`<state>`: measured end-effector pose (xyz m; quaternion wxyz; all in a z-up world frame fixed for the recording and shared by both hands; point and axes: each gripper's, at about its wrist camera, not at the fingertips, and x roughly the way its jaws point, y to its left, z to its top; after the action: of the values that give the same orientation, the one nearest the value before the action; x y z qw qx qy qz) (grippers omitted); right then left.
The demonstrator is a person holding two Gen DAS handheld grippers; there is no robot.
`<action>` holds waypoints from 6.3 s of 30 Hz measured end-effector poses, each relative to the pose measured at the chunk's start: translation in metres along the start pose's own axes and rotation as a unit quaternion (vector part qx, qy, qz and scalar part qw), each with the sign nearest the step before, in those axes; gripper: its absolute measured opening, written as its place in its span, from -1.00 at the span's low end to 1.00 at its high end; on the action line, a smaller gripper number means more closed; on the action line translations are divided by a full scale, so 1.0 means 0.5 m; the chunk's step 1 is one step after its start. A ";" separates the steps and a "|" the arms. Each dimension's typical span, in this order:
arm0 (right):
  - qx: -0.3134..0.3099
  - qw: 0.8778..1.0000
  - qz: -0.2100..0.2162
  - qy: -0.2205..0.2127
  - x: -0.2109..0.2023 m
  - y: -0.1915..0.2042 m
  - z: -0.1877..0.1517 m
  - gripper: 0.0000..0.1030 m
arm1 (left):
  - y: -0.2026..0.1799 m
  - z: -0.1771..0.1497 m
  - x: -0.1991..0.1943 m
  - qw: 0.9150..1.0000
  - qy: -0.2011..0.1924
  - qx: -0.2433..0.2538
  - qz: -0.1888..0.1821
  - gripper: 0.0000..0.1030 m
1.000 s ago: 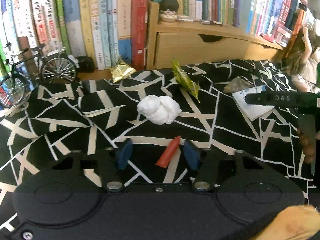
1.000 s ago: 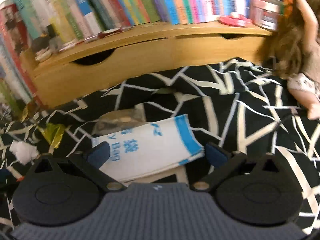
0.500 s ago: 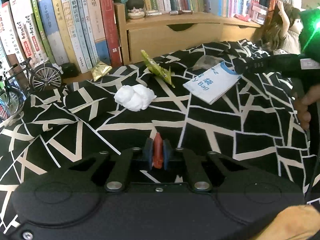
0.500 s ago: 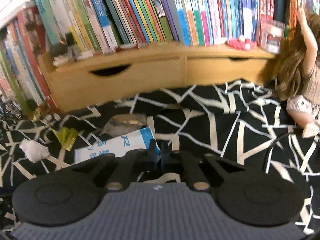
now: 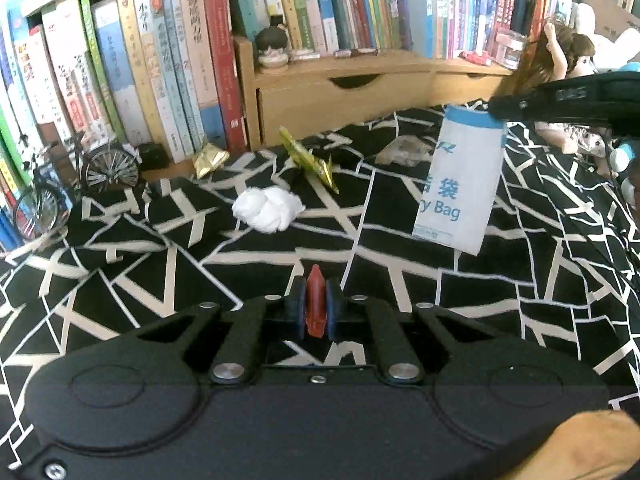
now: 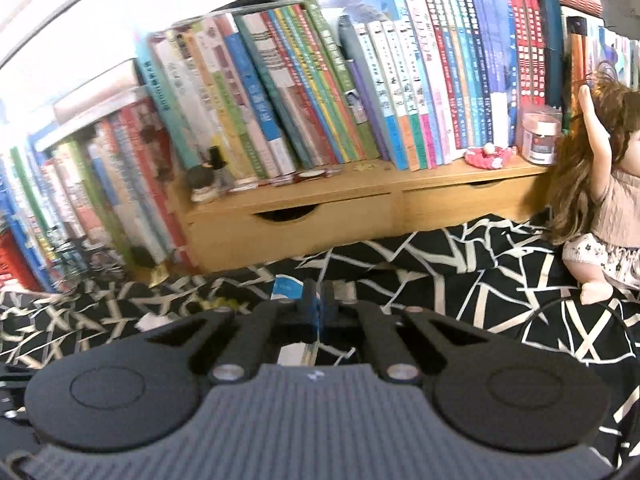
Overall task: Collect trash
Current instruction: 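Carry the red stick and white Bag packet to the black bin, then open the left tool over the black bin to drop the red stick, then open the right tool over the black bin to drop the white Bag packet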
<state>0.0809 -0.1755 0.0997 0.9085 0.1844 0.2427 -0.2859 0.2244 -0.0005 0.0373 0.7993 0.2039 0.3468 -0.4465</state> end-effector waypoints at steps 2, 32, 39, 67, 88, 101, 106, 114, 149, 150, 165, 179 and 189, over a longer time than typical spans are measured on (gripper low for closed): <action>0.009 1.000 0.004 0.012 -0.003 -0.004 -0.011 -0.92 | 0.000 -0.007 0.008 1.000 0.010 0.000 0.005 -0.81; 0.146 0.984 0.099 0.028 0.007 -0.029 -0.045 -0.92 | 0.002 -0.026 -0.054 0.998 -0.031 -0.045 0.025 -0.82; 0.111 0.989 0.098 0.004 -0.085 -0.001 -0.035 -0.93 | -0.003 -0.037 -0.135 0.996 -0.063 -0.063 0.028 -0.82; 0.047 0.986 0.146 -0.071 -0.500 0.134 -0.141 -0.93 | -0.041 -0.277 -0.537 0.986 -0.146 -0.068 0.048 -0.82; 0.028 0.983 0.148 -0.105 -0.722 0.245 -0.266 -0.93 | -0.033 -0.504 -0.816 0.977 -0.182 -0.072 0.079 -0.82; 0.020 0.984 0.174 -0.037 -0.754 0.311 -0.391 -0.93 | -0.020 -0.654 -0.898 0.976 -0.159 -0.107 0.100 -0.82; 0.005 0.979 0.203 0.011 -0.747 0.353 -0.441 -0.93 | -0.004 -0.716 -0.910 0.975 -0.140 -0.132 0.112 -0.82; -0.043 0.962 0.255 0.085 -0.733 0.444 -0.514 -0.93 | 0.047 -0.822 -0.900 0.968 -0.097 -0.192 0.132 -0.82; -0.131 0.929 0.314 0.148 -0.682 0.601 -0.573 -0.93 | 0.121 -0.970 -0.877 0.934 -0.019 -0.319 0.158 -0.28; -0.133 0.927 0.317 0.149 -0.681 0.605 -0.574 -0.93 | 0.123 -0.974 -0.880 0.931 -0.019 -0.326 0.161 -0.28; -0.188 0.914 0.323 0.159 -0.668 0.682 -0.593 -0.56 | 0.141 -0.996 -0.938 0.915 -0.027 -0.339 0.215 -0.27; -0.229 0.907 0.322 0.149 -0.678 0.701 -0.595 0.44 | 0.136 -0.989 -0.942 0.918 -0.021 -0.328 0.223 -0.18; -0.217 0.916 0.302 0.151 -0.679 0.683 -0.587 0.49 | 0.127 -0.960 -0.933 0.931 -0.009 -0.296 0.213 -0.15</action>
<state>-0.0537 0.3718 0.1135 0.9217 0.0878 0.3663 0.0929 -0.0681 0.6045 0.0573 0.9030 0.0233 0.4039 -0.1447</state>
